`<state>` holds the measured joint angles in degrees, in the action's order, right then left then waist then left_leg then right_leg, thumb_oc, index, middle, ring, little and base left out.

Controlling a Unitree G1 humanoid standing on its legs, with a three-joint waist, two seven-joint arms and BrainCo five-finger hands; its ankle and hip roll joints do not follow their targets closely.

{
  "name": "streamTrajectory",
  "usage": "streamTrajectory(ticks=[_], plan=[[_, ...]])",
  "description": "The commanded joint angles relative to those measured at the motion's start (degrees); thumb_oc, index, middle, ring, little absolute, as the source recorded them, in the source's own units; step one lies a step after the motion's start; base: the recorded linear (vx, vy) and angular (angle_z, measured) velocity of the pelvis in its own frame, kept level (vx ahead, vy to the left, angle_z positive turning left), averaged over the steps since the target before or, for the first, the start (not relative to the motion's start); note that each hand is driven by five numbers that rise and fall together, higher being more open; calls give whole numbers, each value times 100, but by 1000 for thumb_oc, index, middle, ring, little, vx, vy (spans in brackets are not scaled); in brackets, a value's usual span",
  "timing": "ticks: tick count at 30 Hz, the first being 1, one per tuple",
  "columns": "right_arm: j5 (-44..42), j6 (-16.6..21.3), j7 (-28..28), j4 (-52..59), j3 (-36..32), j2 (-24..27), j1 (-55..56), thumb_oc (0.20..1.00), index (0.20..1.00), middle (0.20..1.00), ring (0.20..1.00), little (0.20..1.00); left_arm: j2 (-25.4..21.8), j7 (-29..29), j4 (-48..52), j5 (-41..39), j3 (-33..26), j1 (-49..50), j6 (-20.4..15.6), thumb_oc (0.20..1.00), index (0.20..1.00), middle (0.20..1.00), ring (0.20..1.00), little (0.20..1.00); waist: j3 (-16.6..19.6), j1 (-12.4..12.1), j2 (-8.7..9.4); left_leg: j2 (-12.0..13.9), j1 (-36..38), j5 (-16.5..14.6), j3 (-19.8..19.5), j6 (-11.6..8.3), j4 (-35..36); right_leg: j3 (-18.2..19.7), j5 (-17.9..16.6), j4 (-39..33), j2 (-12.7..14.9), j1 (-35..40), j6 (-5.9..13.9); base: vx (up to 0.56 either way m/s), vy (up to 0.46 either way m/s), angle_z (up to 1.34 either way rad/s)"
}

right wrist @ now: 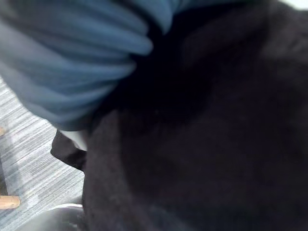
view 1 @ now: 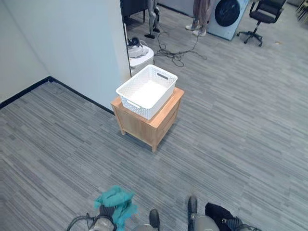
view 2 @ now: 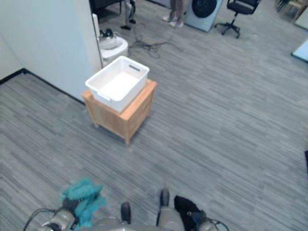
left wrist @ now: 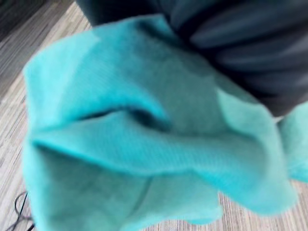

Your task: Tidy up the quilt and then pick up the clothes from the bed and put them into the laundry hamper.

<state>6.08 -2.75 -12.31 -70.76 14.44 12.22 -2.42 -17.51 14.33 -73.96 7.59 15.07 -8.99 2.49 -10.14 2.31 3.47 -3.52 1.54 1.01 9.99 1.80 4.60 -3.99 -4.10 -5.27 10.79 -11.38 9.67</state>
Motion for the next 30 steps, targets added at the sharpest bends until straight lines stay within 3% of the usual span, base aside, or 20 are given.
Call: streamTrajectory(ticks=[1,2,4,6,7,8,9,10,13,14,16,17,21,22,23,24,25,26,28,30], plan=[[-65,-135,-76,-145,41,254,-189,200,200,200,200,200,-49,126,-26,260,-129,22,-102,200,200,200,200,200,-264,219,23,1494,1071,-576,143,-1012,40,19,55,302,100,24,251,503,-420,12],[-53,-128,-47,-185,62,296,-218,200,200,200,200,200,0,112,-103,272,-141,102,-114,200,200,200,200,200,-255,245,-26,1620,1201,-440,174,-1060,40,103,98,477,8,27,197,454,-437,-6],[76,-129,-40,-316,152,359,-289,200,200,200,200,200,81,141,-173,231,-190,216,-96,200,200,200,200,200,-289,233,-140,2007,845,293,71,-1075,-892,139,138,580,-235,188,-26,380,-492,-16],[181,-135,-68,-250,285,457,-323,200,200,200,200,200,177,153,-115,91,-229,292,-87,200,200,200,200,200,-431,113,-77,2119,282,689,-115,-856,-2039,-26,230,487,-325,566,-276,349,-518,10],[214,-147,-51,-194,332,507,-381,200,200,200,200,200,225,157,-87,70,-221,299,-81,200,200,200,200,200,-487,49,-2,2015,18,695,-143,-728,-2443,-41,266,429,-326,707,-380,390,-440,32],[280,-154,-19,-138,426,566,-446,200,200,200,200,200,277,140,-66,75,-199,344,-88,200,200,200,200,200,-523,-33,74,1709,-225,447,-190,-638,-2652,-26,305,357,-316,829,-426,260,-258,8],[280,-154,-19,-138,426,566,-446,200,200,200,200,200,277,140,-66,75,-200,345,-88,200,200,200,200,200,-517,-31,75,1707,-232,448,-191,-637,-2652,-27,305,358,-314,824,-426,362,-217,-26],[401,-160,13,-70,562,663,-589,200,200,200,200,200,374,117,18,73,-130,375,-121,200,200,200,200,200,-568,-195,129,1068,-679,-66,-219,-525,-2800,88,382,235,-298,1065,-446,343,-155,-46],[523,-143,60,-35,619,698,-636,200,200,200,200,200,461,79,20,59,-106,366,-148,200,200,200,200,200,-535,-268,88,944,-834,-189,281,-522,-2280,21,506,135,-295,1301,-424,330,-99,-13],[533,-110,73,-8,613,719,-626,200,200,200,200,200,490,27,64,85,-101,398,-153,200,200,200,200,200,-434,-300,-19,793,-849,-147,883,-498,-1541,-174,709,122,-414,1537,-427,375,-68,0],[570,-80,78,-13,599,726,-598,200,200,200,200,200,500,-59,108,184,-86,487,-140,200,200,200,200,200,-296,-276,-167,643,-772,23,1577,-603,-824,-437,1044,169,-620,1864,-393,589,-63,32],[600,-87,69,-21,595,707,-584,200,200,200,200,200,491,-85,100,222,-139,524,-102,200,200,200,200,200,-232,-295,-230,769,-786,215,2213,-624,-561,-678,1220,265,-753,2081,-417,463,-19,84],[651,-86,103,2,635,656,-559,200,200,200,200,200,454,-155,96,290,-170,630,-49,200,200,200,200,200,-122,-344,-193,725,-636,163,2242,-456,-373,-900,1412,490,-818,2304,-393,351,18,84],[734,-42,112,47,691,568,-483,200,200,200,200,200,404,-222,26,442,-173,700,-6,200,200,200,200,200,-23,-388,-75,513,-402,55,1958,-239,-153,-973,1478,1104,-834,2289,-266,305,51,42],[734,-42,112,47,691,567,-483,200,200,200,200,200,403,-223,26,442,-174,700,-6,200,200,200,200,200,-23,-386,-72,510,-401,56,1956,-238,-150,-976,1483,1110,-831,2287,-265,479,111,55],[703,-25,112,123,649,453,-461,200,200,200,200,200,323,-245,-18,554,-165,678,39,200,200,200,200,200,-63,-334,46,440,-118,-124,1945,-81,-22,-978,1180,2296,-764,1897,117,175,61,39],[703,-25,112,123,649,452,-462,200,200,200,200,200,321,-245,-18,554,-165,678,39,200,200,200,200,200,-60,-335,50,437,-121,-125,1946,-80,-22,-976,1186,2307,-759,1889,118,326,84,53],[656,-2,107,225,606,367,-476,200,200,200,200,200,235,-251,-23,623,-129,619,58,200,200,200,200,200,-137,-233,139,488,115,-269,1911,-10,40,-905,771,3363,-619,1399,431,204,7,50],[631,12,80,290,598,322,-534,200,200,200,200,200,129,-194,41,550,-141,521,72,200,200,200,200,200,-249,-140,124,663,271,-311,1792,-27,40,-773,573,4214,-573,757,480,184,-15,78],[532,32,14,301,535,295,-537,200,200,200,200,200,54,-147,119,455,-124,383,48,200,200,200,200,200,-282,-139,161,749,309,-302,1568,-100,40,-766,719,4045,-342,495,347,219,-119,68]])
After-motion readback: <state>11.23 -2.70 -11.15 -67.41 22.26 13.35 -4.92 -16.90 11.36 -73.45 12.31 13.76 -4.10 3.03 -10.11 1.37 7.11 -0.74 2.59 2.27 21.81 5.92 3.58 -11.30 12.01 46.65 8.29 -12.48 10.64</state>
